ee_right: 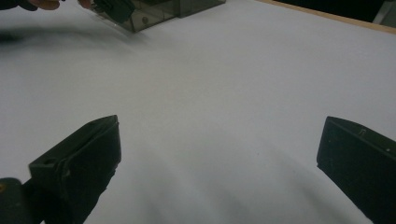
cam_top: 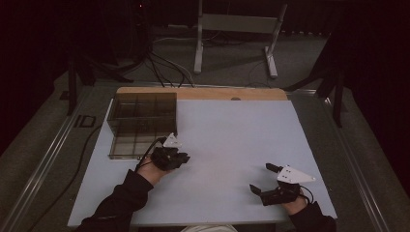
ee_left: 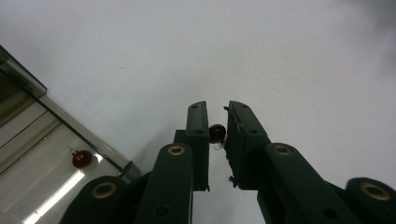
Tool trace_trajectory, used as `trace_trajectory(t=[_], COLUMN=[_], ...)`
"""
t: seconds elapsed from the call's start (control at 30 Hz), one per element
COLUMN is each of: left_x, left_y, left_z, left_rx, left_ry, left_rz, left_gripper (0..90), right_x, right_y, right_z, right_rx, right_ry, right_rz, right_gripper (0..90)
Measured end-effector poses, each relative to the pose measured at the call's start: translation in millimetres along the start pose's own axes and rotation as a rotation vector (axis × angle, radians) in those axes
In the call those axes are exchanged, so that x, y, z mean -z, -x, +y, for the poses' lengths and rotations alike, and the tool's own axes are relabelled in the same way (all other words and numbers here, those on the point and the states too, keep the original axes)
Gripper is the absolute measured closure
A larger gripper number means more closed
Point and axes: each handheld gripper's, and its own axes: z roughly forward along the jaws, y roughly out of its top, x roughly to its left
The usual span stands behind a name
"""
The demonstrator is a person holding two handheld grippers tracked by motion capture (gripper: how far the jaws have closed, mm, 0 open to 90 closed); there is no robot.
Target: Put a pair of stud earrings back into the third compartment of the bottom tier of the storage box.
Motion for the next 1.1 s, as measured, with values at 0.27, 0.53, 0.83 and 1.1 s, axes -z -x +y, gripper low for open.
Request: trace_trajectory(t=[0.27,0.53,0.83,1.1], left_x=[4.8,10.5,17.7,23.0], left_y=[1.4,1.3,0.8,-0.8], left_z=[1.3,6.0,9.2,12.4], left_rx=[-0.008,-0.022,-0.027,-0.034], left_ry=[0.004,0.009,0.023,0.027], left_rz=[-0.005,-0.002,0.003,0.008], left_gripper=[81.1,81.1,81.1,81.1], right_x=[-0.2,-0.4,-0.5,-0.6], right_y=[-0.6,-0.2,-0.5,-0.2], right_z=[-0.1,0.2,0.1,0.2], right_rx=[-0.001,0.0,-0.001,0.0], right_ry=[-0.002,-0.001,-0.001,0.0], right_rz=[0.0,0.001,0.001,0.001], right_gripper=[0.1,0.1,0.1,0.1])
